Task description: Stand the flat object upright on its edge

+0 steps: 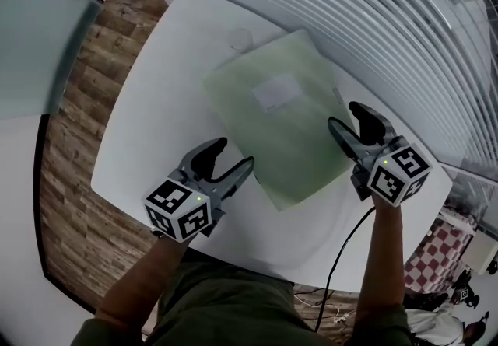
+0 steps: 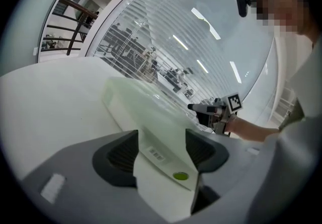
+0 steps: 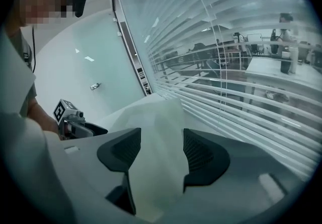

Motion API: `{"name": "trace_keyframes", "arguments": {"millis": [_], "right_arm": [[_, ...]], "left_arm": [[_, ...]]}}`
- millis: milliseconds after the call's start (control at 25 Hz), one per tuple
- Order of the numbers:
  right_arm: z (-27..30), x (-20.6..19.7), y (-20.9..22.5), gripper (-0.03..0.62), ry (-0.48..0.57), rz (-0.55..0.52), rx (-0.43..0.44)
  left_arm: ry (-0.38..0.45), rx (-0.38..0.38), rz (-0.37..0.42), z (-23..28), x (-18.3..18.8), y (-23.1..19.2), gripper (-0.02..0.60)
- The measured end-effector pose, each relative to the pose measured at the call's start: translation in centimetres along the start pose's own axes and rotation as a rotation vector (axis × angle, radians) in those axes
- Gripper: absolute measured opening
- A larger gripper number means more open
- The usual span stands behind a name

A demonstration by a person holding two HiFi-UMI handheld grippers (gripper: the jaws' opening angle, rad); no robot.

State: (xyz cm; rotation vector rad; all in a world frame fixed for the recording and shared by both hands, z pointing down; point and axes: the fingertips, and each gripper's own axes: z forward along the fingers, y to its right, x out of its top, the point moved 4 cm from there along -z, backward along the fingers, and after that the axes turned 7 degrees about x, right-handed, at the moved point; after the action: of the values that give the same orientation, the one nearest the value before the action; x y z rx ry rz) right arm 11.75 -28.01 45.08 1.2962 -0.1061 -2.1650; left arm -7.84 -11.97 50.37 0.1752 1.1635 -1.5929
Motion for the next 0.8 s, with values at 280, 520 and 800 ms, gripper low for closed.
{"name": "trace_keyframes", "arguments": {"millis": [280, 520, 800], "right_arm": [[1.8, -0.6, 1.5, 0.305, -0.065, -0.004, 0.031], [2.8, -1.0, 2.5, 0.339, -0.108, 0.028, 0.072], [4.4, -1.3, 3.2, 0.339, -0.216, 0.024, 0.142]], "left_arm": [[-0.024, 0.019, -0.044, 1.0, -0.6, -1.1, 0.295], [-0.028, 0.01, -0.089, 1.6, -0.7, -1.1, 0.309], [-0.053, 0.019, -0.135, 2.2, -0.9, -1.8, 0.313]]}}
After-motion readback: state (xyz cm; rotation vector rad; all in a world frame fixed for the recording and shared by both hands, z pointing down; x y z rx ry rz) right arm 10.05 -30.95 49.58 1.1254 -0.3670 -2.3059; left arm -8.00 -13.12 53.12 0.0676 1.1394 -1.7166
